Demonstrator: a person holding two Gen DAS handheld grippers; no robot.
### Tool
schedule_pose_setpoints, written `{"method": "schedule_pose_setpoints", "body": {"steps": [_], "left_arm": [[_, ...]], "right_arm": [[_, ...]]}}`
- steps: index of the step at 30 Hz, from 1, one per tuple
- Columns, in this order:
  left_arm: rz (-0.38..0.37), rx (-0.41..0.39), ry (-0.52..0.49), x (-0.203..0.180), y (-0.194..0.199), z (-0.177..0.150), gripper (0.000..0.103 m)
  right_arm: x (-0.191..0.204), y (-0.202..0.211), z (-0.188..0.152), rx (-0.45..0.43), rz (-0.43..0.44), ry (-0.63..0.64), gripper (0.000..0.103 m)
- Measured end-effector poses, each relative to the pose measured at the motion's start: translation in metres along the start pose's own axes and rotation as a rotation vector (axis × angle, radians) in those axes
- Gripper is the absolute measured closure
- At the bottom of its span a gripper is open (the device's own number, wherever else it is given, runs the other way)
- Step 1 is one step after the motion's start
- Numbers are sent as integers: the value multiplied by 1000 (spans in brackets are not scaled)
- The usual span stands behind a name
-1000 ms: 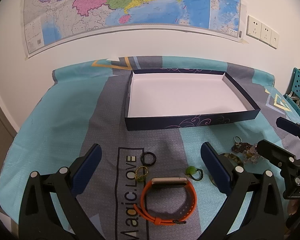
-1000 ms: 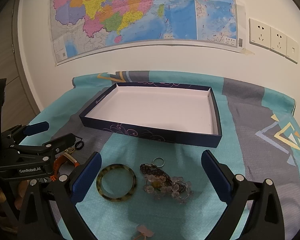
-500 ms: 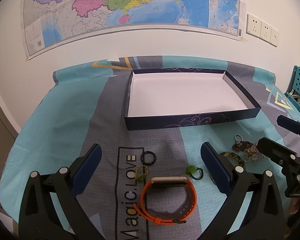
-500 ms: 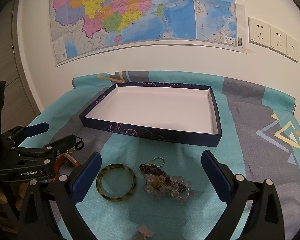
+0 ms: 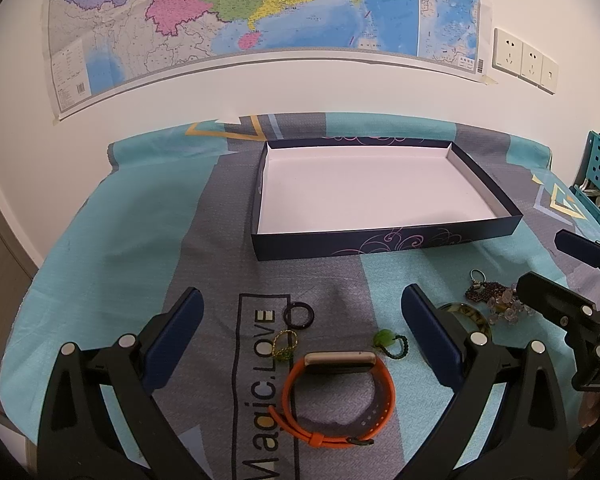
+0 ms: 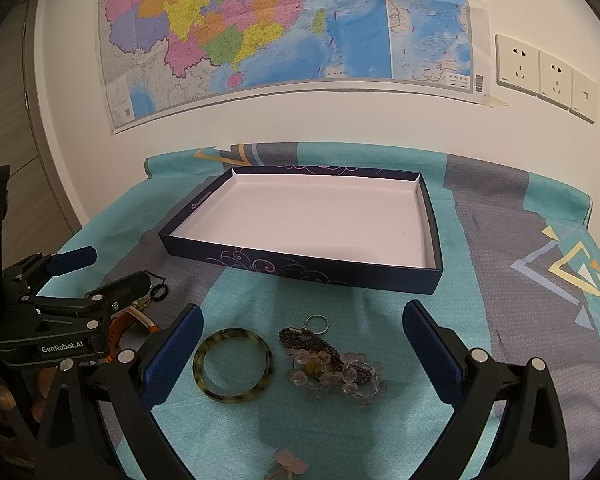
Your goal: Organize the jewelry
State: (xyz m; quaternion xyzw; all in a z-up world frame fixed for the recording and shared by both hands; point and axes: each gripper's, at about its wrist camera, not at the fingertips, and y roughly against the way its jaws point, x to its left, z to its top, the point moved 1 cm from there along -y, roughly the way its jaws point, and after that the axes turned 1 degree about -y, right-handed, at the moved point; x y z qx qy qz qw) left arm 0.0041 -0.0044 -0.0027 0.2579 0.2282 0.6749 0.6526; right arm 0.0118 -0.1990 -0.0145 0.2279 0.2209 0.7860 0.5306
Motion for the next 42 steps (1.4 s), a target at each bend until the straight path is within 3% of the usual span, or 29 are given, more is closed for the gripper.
{"method": "schedule_pose_setpoints", "body": {"steps": [42], "left_arm": [[3,1,-5,1,3,-3,6]], "right_arm": [[1,0,-1,-3,3,-4,7]]}}
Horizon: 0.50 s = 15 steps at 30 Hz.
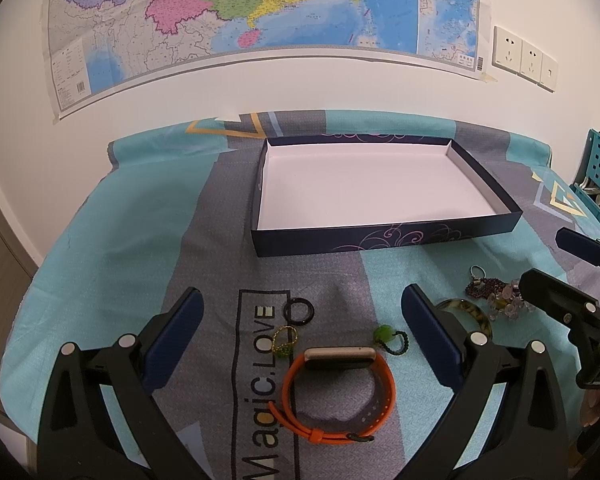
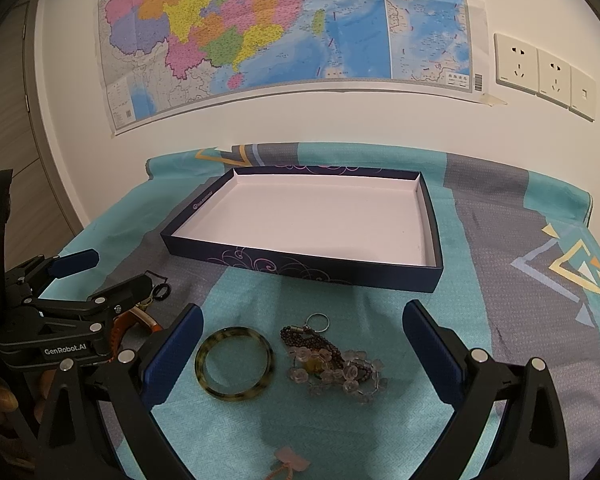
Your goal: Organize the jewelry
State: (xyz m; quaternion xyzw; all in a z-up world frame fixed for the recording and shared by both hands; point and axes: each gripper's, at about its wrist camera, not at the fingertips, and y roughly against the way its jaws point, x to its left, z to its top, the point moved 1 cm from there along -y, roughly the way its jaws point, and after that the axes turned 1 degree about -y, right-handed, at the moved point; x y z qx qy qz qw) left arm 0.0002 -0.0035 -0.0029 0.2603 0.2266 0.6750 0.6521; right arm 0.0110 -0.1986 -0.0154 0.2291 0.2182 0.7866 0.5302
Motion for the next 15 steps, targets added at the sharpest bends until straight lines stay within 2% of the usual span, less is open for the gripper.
{"method": "schedule_pose_setpoints", "body": {"steps": [15], "left_arm": [[1,4,-4,0,0,-2,6]], "right_arm": [[1,1,1,-1,5,-1,7]]}}
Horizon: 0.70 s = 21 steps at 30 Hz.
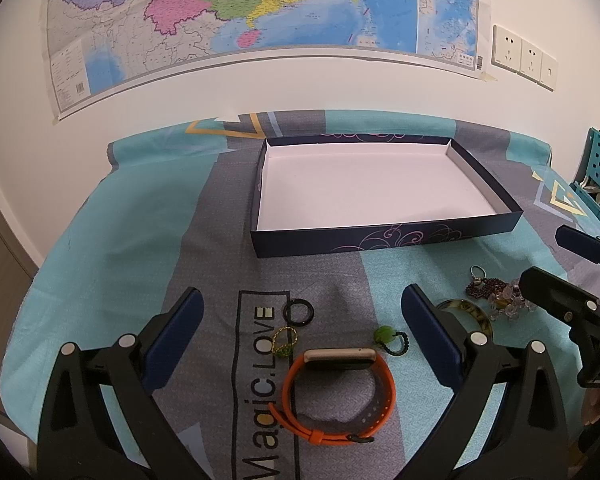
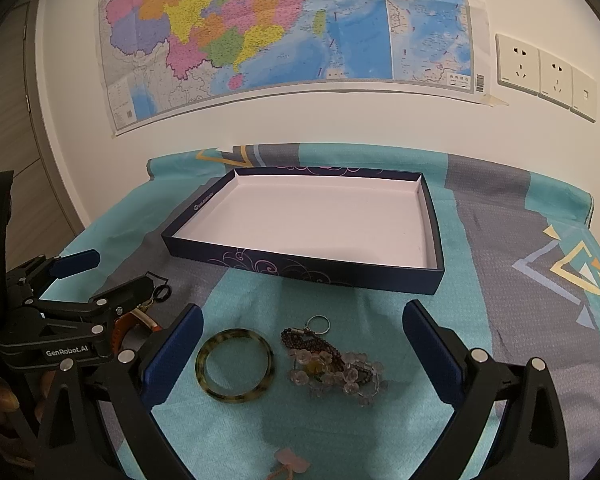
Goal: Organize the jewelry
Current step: 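Grasp the orange watch band with the left tool while the right tool approaches the tortoiseshell bangle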
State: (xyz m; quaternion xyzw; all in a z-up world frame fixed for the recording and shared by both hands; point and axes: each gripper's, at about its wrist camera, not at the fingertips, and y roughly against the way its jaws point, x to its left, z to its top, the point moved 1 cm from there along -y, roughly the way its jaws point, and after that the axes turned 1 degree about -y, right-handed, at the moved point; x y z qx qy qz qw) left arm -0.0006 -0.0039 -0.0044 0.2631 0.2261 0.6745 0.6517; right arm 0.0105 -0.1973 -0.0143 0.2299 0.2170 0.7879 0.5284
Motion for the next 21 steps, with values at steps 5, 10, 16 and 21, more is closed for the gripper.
{"method": "schedule_pose_setpoints", "body": {"steps": [5,10,16,21], "left_arm": [[-2,0,-3,-1,-1,0,6],[-4,6,-8,-2,-4,0,6],[-35,6,-25,-2,-4,-2,6],[-74,13,-53,1,-5,-10,6]], "right_arm": [[1,0,0,1,-1,2,7],[0,-1,1,4,-1,3,7],[-5,-1,-2,17,-5,-5,7],[-14,1,-8,37,-21,-9,7]]}}
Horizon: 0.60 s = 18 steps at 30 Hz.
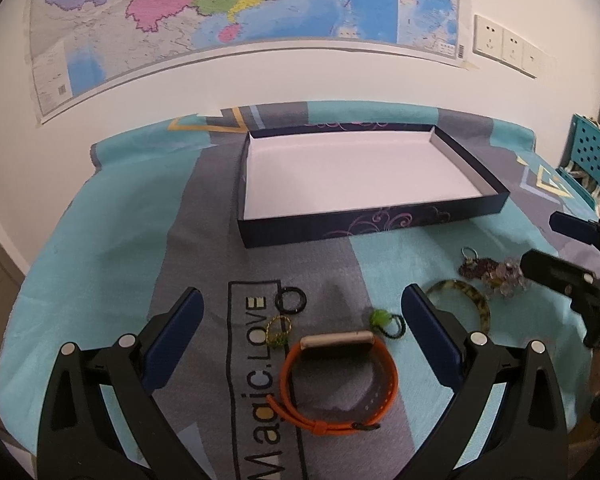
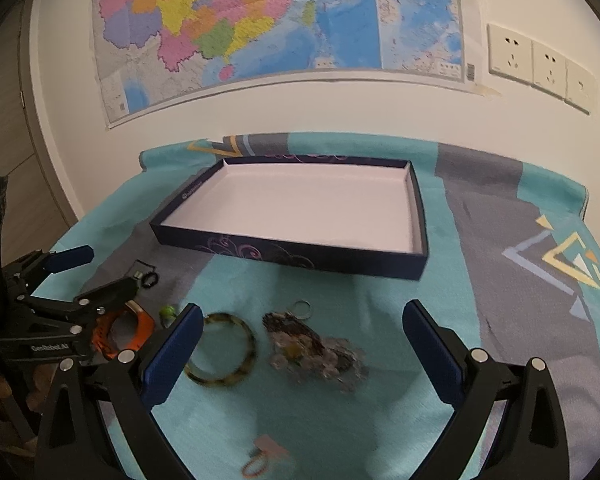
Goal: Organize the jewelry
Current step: 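Grasp the orange watch band with the left tool while the right tool approaches the tortoiseshell bangle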
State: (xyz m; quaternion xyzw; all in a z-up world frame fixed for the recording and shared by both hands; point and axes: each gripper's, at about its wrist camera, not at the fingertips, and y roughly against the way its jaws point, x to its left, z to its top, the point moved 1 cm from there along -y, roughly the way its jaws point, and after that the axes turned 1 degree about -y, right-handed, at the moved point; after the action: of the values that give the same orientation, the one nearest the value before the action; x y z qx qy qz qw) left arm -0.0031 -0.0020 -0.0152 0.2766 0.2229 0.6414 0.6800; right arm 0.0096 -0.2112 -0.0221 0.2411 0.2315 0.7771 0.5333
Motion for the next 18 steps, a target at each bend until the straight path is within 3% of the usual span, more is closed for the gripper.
{"method": "schedule_pose_setpoints", "body": {"steps": [12,15,18], "left_arm": [[-78,42,-49,1,-5,-20,6],[-93,45,-48,3,-5,-21,6],[-103,60,-59,2,-6,-22,11]], "right_arm": [[-21,5,-23,64,2,-28,7],[-14,7,-21,60,30,-9,13],[-2,8,-19,62,89,19,31]]}}
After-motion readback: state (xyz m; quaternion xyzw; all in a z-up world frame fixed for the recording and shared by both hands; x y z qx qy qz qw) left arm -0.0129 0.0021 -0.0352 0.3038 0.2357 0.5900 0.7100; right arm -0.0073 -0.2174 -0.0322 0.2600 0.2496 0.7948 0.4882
